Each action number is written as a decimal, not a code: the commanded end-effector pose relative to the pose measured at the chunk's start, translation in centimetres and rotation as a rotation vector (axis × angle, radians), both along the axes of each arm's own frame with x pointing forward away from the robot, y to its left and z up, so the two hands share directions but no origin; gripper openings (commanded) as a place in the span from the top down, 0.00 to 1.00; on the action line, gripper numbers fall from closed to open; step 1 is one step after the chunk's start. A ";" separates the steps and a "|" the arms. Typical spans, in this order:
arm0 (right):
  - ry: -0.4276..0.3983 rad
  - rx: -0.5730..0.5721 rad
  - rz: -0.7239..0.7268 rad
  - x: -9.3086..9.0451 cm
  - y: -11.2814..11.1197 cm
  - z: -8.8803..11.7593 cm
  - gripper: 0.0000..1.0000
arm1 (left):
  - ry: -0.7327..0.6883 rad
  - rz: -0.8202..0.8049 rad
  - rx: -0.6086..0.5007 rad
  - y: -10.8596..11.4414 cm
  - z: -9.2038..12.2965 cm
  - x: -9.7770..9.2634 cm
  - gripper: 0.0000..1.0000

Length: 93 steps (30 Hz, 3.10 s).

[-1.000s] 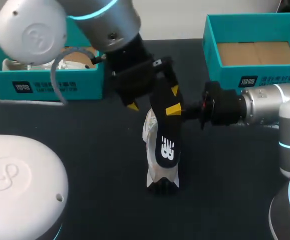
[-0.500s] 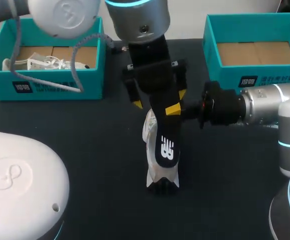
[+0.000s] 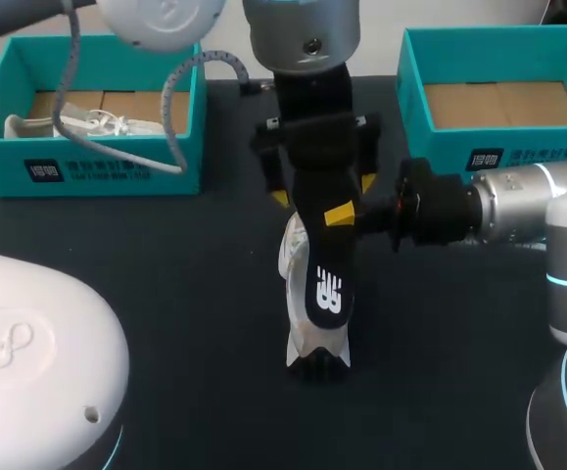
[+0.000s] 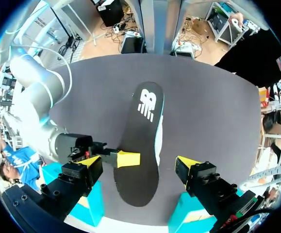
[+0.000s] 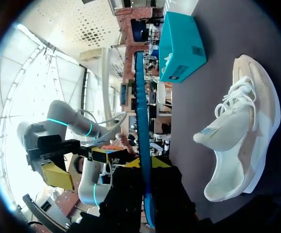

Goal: Take the shoe out of the shoebox, open the shoe tongue, remove and reinsert the insole, then place the shoe into the shoebox

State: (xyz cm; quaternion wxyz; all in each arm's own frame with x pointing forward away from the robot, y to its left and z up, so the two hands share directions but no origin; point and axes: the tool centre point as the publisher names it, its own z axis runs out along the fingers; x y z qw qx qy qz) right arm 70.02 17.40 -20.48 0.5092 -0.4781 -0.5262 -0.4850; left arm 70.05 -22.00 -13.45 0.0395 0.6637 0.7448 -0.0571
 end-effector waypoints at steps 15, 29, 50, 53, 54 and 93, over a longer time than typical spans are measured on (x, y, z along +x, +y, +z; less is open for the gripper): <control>0.012 -0.004 0.011 0.1 -0.2 0.1 1.00 | -0.069 -0.049 -0.568 5.0 -1.4 -0.6 0.00; 0.021 -0.006 0.003 -0.1 -0.3 0.2 1.00 | -0.135 -0.059 -0.854 6.7 -1.9 -0.9 0.00; 0.021 0.005 -0.007 -0.5 -0.4 -0.5 1.00 | -0.134 -0.073 -0.878 7.1 -2.2 -0.6 0.00; 0.017 0.007 -0.010 -0.4 -0.3 -0.5 1.00 | -0.197 -0.088 -0.949 7.5 -3.7 -0.3 0.00; 0.016 0.008 -0.010 -0.4 -0.2 -0.6 1.00 | -0.206 -0.104 -0.984 7.6 -4.0 -0.2 0.00; 0.035 0.064 -0.012 -1.5 2.5 -0.5 1.00 | -0.216 0.050 -1.348 2.6 -7.8 2.9 0.40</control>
